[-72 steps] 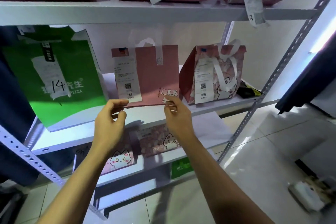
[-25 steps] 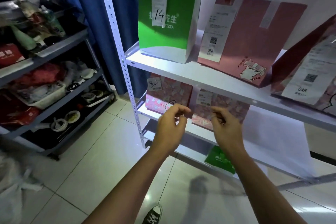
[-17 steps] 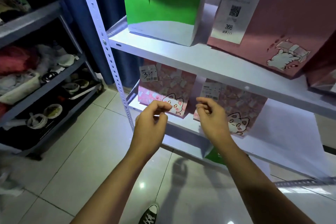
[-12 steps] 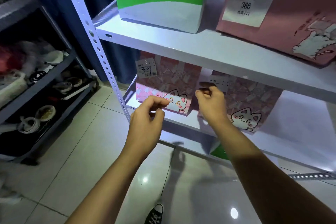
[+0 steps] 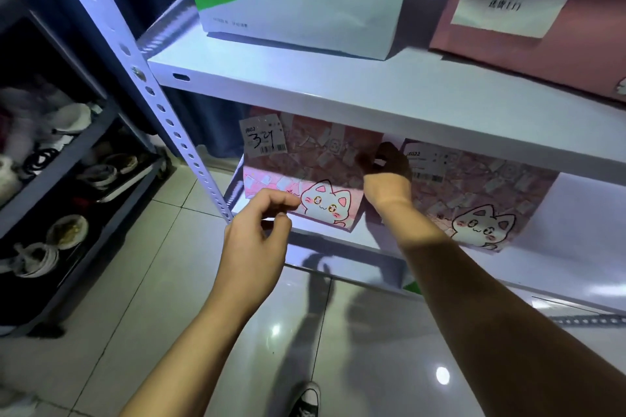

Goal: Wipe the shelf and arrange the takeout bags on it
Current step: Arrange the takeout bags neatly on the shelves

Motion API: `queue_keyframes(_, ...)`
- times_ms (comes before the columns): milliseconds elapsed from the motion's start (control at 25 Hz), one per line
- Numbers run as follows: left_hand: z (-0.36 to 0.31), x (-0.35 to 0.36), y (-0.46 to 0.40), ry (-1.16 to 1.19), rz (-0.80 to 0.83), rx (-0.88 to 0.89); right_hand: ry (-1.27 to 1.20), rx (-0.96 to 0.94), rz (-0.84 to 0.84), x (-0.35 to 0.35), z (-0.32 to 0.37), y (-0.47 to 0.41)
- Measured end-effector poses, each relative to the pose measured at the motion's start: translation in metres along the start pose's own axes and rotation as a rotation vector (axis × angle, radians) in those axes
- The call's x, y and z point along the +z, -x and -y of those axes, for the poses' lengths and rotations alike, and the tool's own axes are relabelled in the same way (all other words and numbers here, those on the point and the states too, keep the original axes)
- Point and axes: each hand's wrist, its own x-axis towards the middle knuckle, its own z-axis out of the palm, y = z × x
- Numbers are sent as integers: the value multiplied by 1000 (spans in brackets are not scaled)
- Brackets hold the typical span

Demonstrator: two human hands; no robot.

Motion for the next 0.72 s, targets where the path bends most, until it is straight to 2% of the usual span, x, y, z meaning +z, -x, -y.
queue_keyframes(240,-2,-6,-7,-6,-19,-12,-435,57,97,-5,-4,59)
queue_keyframes(320,-7,-8,-3,-12,-14,-2,-539,-12,128,-14,-11,82)
queue_keyframes(440,-19,-8,4,-24,8,-3,-570,-139,163,-34,-25,115)
queue_keyframes(520,-26,-6,12,-55,18,0,-532,-132,163,-47,-33,133)
queue_keyframes(600,-34,-6,20,-191,9,76,-504,-118,160,-61,-37,148)
queue_keyframes(720,-46,-6,29,-551,30,311,-528,-106,212,-84,-40,165)
